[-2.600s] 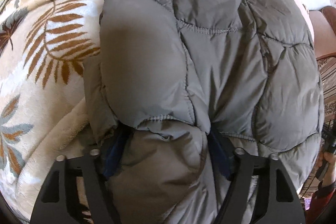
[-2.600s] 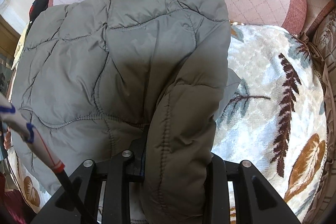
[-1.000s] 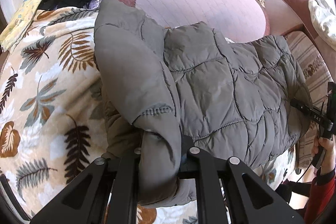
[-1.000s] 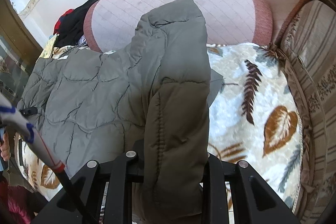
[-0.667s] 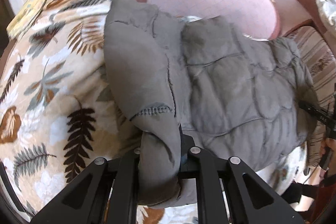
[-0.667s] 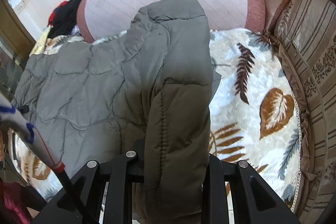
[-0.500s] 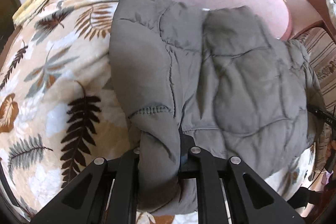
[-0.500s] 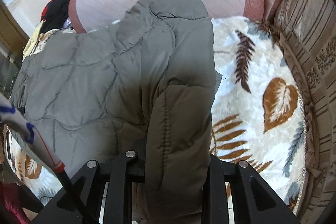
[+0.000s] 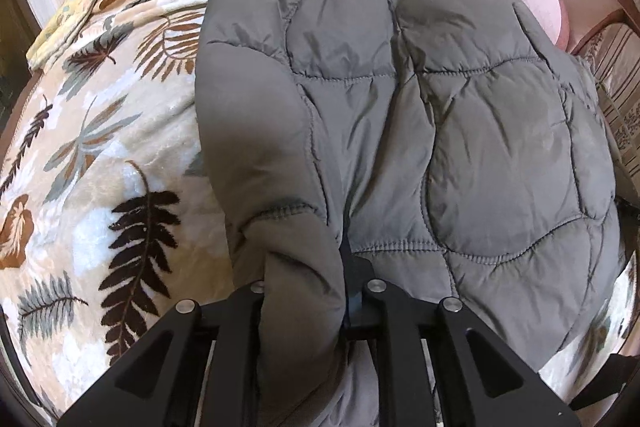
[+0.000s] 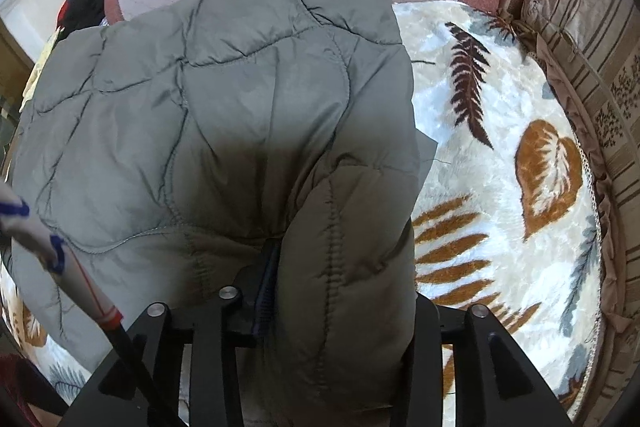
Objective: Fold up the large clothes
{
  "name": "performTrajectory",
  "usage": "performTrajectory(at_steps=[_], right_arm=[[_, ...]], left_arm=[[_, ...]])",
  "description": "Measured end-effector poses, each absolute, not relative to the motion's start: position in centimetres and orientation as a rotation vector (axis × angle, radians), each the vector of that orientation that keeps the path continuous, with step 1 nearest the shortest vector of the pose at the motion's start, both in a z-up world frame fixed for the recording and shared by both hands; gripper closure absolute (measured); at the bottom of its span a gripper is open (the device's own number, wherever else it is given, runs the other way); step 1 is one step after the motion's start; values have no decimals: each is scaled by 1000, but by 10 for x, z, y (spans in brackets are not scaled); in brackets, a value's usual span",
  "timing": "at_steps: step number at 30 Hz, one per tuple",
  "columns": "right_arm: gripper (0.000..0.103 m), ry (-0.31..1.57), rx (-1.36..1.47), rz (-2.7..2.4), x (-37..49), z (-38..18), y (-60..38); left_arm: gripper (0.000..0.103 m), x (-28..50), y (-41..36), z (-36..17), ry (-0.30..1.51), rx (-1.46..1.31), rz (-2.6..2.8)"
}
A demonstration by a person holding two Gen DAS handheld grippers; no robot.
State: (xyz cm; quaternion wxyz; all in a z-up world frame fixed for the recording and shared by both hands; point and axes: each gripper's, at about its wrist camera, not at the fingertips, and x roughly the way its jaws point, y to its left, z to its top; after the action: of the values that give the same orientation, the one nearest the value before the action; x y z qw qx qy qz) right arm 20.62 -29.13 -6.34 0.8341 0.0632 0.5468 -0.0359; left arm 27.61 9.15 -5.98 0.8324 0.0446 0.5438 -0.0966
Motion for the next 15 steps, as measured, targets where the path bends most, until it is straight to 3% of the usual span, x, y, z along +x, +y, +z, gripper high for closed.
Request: performTrajectory(at_steps=[7, 15], right_arm=[[51, 1158, 116, -99, 204, -60, -287], [28, 1153, 96, -134, 197, -53, -287]], left_arm=[[81, 268, 90, -58, 1123, 113, -169], [55, 260, 98, -57, 1107, 129, -106]])
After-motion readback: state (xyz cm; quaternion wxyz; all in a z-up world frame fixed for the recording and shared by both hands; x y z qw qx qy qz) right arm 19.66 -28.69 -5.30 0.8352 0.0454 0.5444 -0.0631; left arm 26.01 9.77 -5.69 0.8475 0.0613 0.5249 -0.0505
